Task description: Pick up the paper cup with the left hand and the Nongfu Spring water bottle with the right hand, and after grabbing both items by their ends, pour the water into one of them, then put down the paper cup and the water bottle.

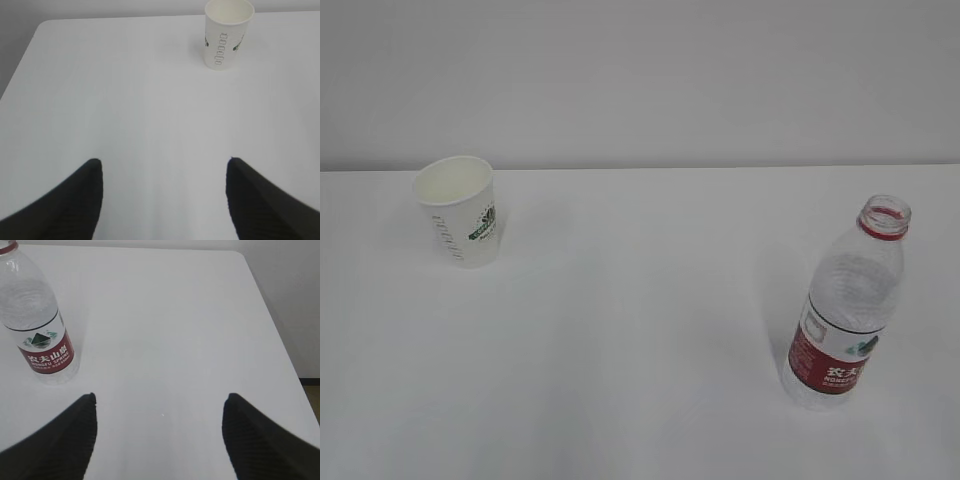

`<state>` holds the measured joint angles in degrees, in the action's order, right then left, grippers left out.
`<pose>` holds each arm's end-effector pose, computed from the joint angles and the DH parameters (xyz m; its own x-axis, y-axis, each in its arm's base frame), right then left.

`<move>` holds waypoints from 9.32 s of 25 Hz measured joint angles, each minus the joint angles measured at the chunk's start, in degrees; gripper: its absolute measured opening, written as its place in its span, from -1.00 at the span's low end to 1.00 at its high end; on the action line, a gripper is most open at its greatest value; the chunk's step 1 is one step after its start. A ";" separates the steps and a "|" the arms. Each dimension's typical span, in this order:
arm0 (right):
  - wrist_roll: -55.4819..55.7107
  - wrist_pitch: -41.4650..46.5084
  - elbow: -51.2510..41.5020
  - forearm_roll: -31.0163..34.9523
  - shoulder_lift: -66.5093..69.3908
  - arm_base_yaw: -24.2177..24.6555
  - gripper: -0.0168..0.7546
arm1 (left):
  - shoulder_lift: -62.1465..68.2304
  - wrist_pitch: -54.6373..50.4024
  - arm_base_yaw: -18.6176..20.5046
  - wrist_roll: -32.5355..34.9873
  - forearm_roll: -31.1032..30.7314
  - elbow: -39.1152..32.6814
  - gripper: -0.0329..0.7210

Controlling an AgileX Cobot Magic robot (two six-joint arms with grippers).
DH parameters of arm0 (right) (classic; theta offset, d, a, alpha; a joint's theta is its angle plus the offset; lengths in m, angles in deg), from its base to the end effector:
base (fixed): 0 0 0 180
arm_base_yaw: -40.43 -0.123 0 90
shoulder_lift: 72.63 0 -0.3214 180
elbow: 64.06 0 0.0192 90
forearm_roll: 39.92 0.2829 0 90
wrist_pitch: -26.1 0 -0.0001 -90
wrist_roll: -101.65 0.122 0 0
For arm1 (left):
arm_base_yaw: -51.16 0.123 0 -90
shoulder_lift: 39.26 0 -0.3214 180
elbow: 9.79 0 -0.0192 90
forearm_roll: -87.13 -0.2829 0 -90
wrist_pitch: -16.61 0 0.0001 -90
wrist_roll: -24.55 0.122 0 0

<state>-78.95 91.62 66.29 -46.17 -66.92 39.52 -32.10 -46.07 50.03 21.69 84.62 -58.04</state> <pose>0.0065 -0.0120 0.2694 -0.5143 -0.0637 -0.8552 0.0407 0.9943 -0.0985 0.0107 0.0045 0.2820 -0.4698 -0.0205 -0.8825 -0.0286 0.9996 -0.0080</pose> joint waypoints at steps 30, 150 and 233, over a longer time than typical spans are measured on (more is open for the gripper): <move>0.00 0.00 0.00 0.00 0.00 0.00 0.57 | 0.00 0.00 0.00 0.00 0.00 0.00 0.57; 1.47 -58.47 -0.07 -1.23 32.95 0.00 0.57 | 39.87 65.84 -5.47 0.00 -5.97 -5.13 0.39; 3.13 -124.37 -28.76 -20.01 80.64 0.00 0.57 | 101.85 128.02 -5.47 -8.33 -12.62 -15.58 0.31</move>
<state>-75.82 -32.74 37.53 -66.18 13.72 39.52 69.75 81.96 44.56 13.36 72.00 -73.62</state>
